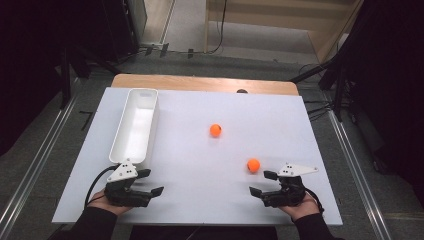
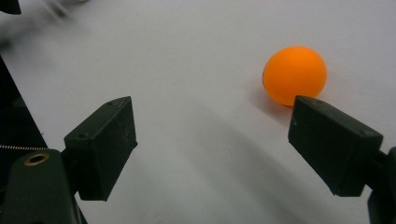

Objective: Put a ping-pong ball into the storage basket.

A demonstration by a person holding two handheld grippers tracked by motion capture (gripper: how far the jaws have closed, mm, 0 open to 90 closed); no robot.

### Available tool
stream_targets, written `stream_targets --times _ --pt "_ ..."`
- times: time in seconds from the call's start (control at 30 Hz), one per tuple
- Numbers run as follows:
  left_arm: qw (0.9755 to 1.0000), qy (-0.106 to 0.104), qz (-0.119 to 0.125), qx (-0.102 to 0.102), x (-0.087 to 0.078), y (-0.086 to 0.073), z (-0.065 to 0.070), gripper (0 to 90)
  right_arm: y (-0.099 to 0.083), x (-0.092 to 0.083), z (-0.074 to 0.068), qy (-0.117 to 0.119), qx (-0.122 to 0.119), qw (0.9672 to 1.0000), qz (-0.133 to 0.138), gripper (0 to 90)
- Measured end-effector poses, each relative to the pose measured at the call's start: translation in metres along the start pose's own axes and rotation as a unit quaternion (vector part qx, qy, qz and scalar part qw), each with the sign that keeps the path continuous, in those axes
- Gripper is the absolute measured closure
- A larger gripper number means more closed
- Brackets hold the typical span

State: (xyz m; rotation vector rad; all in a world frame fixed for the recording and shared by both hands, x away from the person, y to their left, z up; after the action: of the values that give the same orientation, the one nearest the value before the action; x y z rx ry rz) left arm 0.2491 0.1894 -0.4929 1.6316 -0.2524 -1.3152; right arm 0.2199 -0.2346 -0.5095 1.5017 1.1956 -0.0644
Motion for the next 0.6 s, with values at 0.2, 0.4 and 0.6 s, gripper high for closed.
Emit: stream_targets --times 0.2,0.4,0.6 --pt "1.0 0.0 -0.002 0.001 -0.0002 -0.0003 0.0001 23.1 -0.0002 -0.0004 0.0006 0.0 0.002 1.0 0.002 13.7" --pt "1.0 -0.004 0.004 0.001 -0.0013 0.0007 0.0002 23.1 0.0002 0.0009 0.0003 0.001 0.004 1.0 0.003 13.6" --pt "1.0 -0.006 0.005 0.002 -0.0014 0.0009 0.0003 23.1 0.0002 0.0008 0.001 0.0 0.004 1.0 0.006 13.6"
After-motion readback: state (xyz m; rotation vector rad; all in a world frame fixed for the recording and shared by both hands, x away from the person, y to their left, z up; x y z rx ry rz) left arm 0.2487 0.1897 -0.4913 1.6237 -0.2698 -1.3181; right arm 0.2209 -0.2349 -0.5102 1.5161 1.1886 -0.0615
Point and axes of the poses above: each handheld gripper's, and its own axes: x roughly forward along the jaws, y roughly out of its top, z roughly to its right, the point moved 3 cm from there along x, roughly forward along the jaws, and after that the axes turned 6 degrees about x, right-handed, at the moved point
